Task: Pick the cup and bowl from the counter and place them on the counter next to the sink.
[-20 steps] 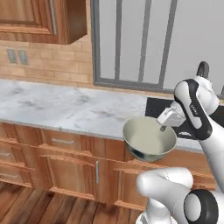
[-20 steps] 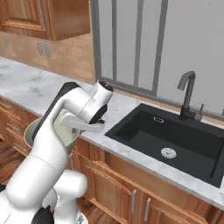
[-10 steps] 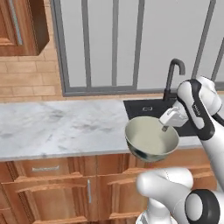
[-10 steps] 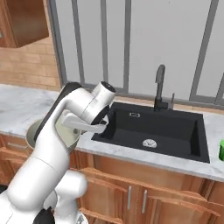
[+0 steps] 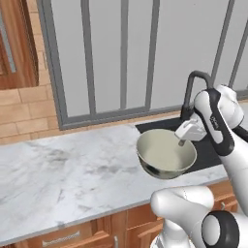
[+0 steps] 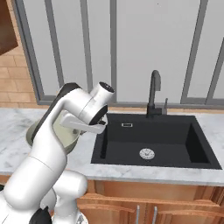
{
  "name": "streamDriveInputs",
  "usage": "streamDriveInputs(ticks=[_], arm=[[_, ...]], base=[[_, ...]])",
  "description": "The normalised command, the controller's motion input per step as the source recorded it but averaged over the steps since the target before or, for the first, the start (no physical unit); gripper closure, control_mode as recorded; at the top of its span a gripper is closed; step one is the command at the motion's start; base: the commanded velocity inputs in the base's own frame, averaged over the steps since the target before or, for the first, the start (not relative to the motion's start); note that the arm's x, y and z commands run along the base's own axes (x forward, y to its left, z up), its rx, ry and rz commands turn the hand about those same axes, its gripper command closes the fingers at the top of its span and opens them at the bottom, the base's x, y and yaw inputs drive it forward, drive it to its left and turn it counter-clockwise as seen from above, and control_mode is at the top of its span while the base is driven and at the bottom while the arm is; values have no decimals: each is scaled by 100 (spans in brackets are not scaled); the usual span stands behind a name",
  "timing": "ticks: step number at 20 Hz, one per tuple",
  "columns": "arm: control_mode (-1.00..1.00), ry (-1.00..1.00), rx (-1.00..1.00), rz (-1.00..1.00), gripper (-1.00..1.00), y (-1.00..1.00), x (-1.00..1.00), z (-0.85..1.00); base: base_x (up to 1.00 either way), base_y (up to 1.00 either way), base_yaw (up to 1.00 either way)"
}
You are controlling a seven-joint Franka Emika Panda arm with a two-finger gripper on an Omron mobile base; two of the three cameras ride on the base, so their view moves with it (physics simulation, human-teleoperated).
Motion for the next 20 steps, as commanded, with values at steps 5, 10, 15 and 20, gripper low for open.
streamDriveInputs(ticks=[5,10,15,20], arm=[[100,0,0,0,100,0,0,0],[100,0,0,0,100,0,0,0],[100,0,0,0,100,0,0,0],[100,0,0,0,100,0,0,0]], base=[[68,13,-26],[26,28,10],[29,18,24],[14,1,12]])
